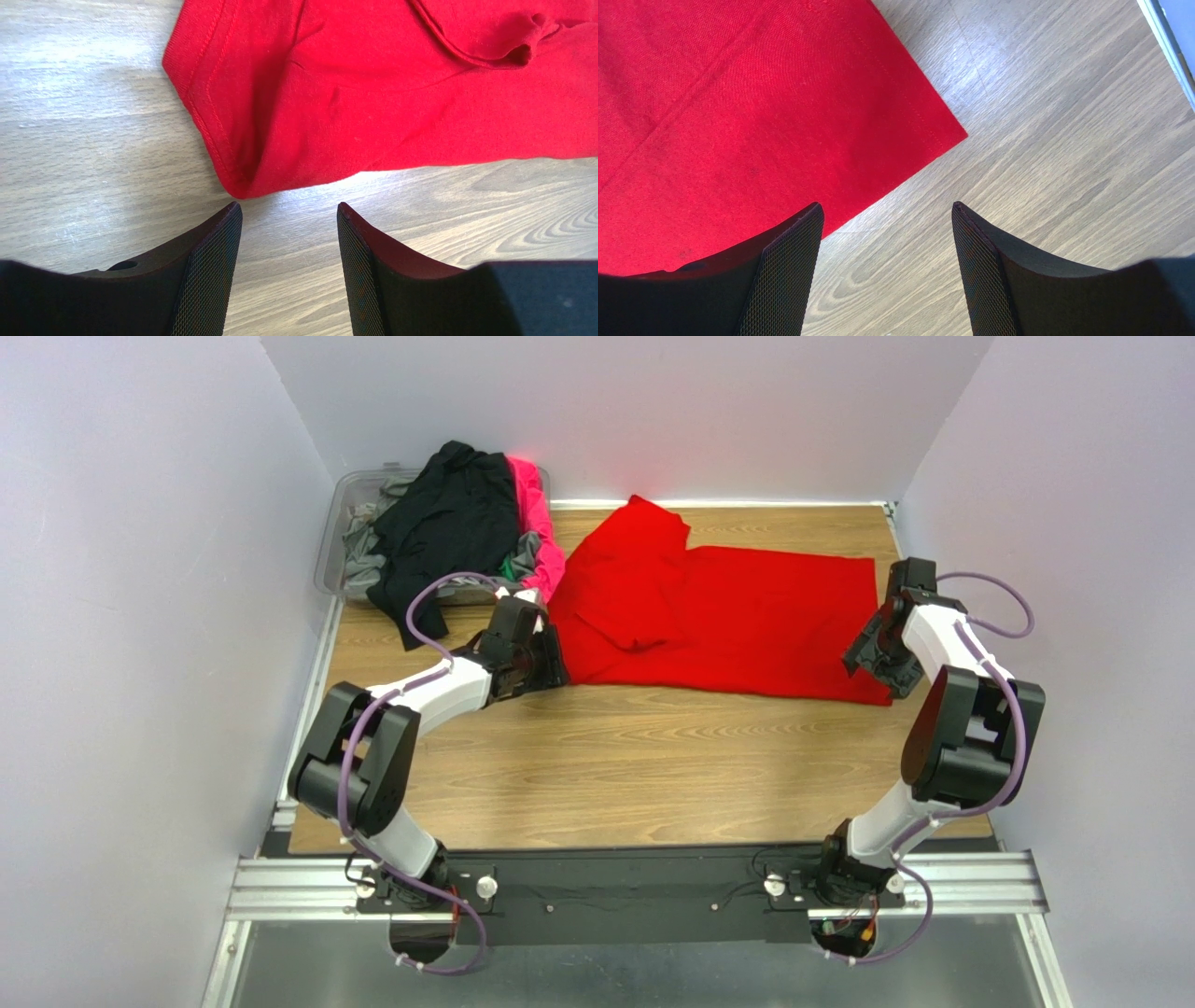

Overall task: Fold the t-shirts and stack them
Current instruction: Fold the tshirt

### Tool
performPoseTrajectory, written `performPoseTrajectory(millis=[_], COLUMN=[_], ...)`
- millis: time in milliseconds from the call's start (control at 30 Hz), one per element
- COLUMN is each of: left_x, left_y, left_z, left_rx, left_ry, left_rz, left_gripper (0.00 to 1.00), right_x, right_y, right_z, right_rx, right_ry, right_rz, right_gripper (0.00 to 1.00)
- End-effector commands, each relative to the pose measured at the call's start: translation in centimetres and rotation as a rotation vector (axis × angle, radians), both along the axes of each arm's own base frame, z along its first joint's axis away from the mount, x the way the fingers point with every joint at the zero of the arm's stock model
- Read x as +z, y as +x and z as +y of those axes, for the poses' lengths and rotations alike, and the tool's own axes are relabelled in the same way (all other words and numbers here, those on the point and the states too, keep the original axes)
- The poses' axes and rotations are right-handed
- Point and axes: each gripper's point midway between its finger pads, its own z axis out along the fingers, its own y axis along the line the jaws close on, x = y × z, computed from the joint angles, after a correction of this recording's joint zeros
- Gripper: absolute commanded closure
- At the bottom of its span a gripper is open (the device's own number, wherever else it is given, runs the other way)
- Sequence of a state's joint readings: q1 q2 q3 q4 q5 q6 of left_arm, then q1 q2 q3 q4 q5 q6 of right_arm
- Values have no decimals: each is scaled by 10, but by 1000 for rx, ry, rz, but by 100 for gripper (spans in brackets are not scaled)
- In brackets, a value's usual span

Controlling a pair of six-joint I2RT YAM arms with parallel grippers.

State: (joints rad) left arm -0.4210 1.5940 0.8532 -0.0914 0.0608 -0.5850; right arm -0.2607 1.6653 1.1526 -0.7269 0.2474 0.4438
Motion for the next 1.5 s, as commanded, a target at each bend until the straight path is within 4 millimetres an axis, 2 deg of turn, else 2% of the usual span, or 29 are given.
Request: performPoseTrajectory(millis=[0,267,500,567,633,700,767,833,1000,1300,1467], left_x=[1,-9,-18,-18,-22,-27,-29,-31,-22,-21,-19], left_y=[8,14,20,23,25,25,25,25,28,27,27], left_z=[8,15,5,2,-1,-3,-1,5,24,15,16], left_rx=[33,46,13,8,-3,-13,-11,3,40,-18,-32], left_ry=[18,33,-9,-22,-33,-50,-52,-44,-34,-66,-51], left_rz=[-21,-11,-3,-13,-9,2,9,15,-2,10,23], left_gripper=[40,40,44,54,59,72,92,100,100,100,100], right_x=[-5,-7,-10,-11,-13,-15,-16,-17,-23,-28,-34], right_y=[-4,-6,-5,-6,-8,-9,-9,-9,-7,-1,-7], right_z=[-9,-15,-16,-19,-21,-24,-26,-28,-30,-30,-25], right_rx=[-18,-29,-33,-38,-39,-44,-49,-54,-60,-62,-71], right_ry=[-35,-50,-50,-59,-65,-72,-68,-68,-58,-44,-21], right_rz=[23,34,44,50,61,66,67,68,77,74,81], right_gripper=[26,26,26,26,26,26,26,26,26,26,26])
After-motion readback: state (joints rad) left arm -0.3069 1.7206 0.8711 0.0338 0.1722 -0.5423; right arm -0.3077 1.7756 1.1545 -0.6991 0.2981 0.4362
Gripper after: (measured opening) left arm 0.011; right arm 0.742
